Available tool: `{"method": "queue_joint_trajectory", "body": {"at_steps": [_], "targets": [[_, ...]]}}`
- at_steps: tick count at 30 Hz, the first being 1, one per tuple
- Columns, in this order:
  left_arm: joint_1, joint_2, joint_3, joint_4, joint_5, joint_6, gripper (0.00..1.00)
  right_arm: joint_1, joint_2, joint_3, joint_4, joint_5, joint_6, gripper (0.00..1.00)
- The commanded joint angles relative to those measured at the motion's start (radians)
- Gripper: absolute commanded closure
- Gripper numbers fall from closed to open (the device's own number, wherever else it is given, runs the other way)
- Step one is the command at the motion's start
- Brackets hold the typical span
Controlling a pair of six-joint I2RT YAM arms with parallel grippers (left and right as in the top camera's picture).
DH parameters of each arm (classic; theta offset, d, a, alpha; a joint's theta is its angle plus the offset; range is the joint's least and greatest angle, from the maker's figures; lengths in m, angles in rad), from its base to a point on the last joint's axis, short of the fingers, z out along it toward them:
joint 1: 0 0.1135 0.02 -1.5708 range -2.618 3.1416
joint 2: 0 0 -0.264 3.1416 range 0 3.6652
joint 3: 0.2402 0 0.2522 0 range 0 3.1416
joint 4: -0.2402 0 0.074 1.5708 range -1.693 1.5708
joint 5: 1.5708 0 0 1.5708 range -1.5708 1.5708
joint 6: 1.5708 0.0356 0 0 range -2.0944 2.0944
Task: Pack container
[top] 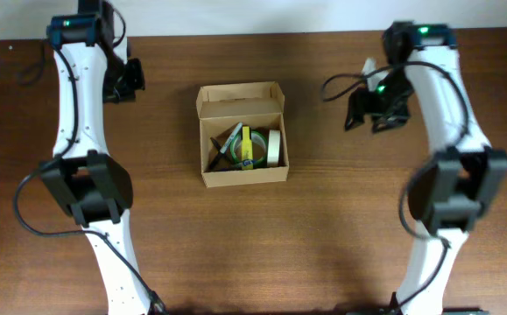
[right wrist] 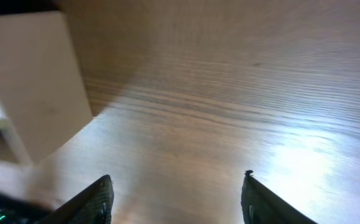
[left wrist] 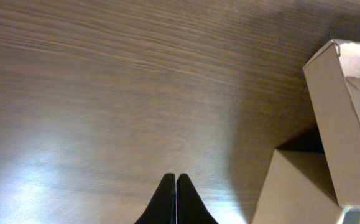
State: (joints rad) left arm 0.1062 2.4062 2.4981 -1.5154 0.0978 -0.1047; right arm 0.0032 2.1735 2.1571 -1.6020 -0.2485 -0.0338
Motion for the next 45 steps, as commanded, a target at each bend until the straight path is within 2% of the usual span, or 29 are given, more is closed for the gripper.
{"method": "queue_joint_trajectory", "body": {"at_steps": [1,6,12,24,27,35,45], "targets": [[0.035,0.043,0.003,0.022,0.266,0.016,0.98,0.004,-0.164,0.058,-0.006,0.097,-0.014,0.30],[0.049,0.108,0.003,0.062,0.496,0.016,0.98,0.004,-0.303,0.111,-0.036,0.131,-0.014,0.01],[0.047,0.142,0.003,0.152,0.710,0.003,0.98,0.004,-0.373,0.125,-0.095,0.130,-0.014,0.01],[0.049,0.366,0.003,0.154,0.713,-0.006,0.98,0.004,-0.410,0.125,-0.097,0.130,-0.010,0.01],[0.049,0.401,0.003,0.156,0.756,0.002,0.98,0.004,-0.410,0.125,-0.097,0.130,-0.009,0.01],[0.029,0.420,0.003,0.228,0.779,-0.005,0.98,0.004,-0.410,0.125,-0.097,0.129,0.018,0.01],[-0.031,0.447,0.003,0.325,0.824,-0.082,0.98,0.004,-0.414,0.125,-0.097,0.126,0.040,0.01]]}}
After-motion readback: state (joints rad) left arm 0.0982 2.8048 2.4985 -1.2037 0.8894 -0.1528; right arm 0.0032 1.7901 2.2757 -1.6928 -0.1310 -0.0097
